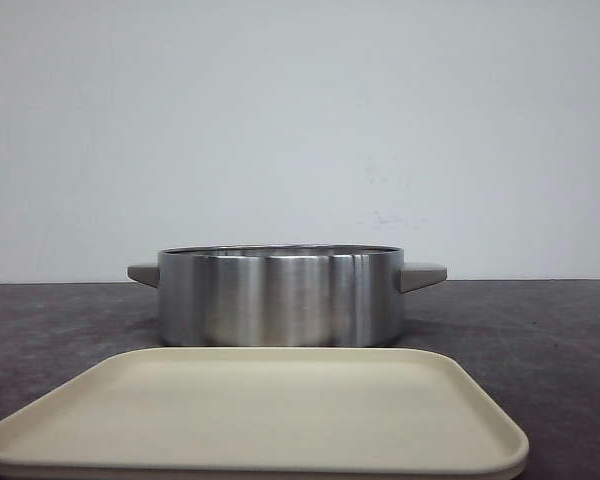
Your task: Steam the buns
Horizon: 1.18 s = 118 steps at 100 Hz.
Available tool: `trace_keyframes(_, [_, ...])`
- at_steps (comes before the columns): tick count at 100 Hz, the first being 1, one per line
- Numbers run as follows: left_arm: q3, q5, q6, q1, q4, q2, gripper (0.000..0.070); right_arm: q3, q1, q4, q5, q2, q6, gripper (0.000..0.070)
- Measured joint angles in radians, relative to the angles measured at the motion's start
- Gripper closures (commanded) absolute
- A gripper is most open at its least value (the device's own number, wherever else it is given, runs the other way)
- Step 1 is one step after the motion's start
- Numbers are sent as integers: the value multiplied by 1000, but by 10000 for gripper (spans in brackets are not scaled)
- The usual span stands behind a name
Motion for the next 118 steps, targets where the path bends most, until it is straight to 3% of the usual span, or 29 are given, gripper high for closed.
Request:
trace_keyframes(12, [0, 4, 29, 6, -27, 0, 633, 0, 0, 0, 0, 0, 0, 689])
trace_keyframes(26, [0, -21, 60, 6, -164, 2, 633, 0, 0, 0, 0, 0, 0, 688])
trace_keyframes(55, [0, -30, 143, 8, -161, 11, 633, 0, 0, 0, 0, 0, 0, 688])
trace_keyframes(118, [0, -30, 161, 8, -161, 11, 633, 0, 0, 0, 0, 0, 0, 689])
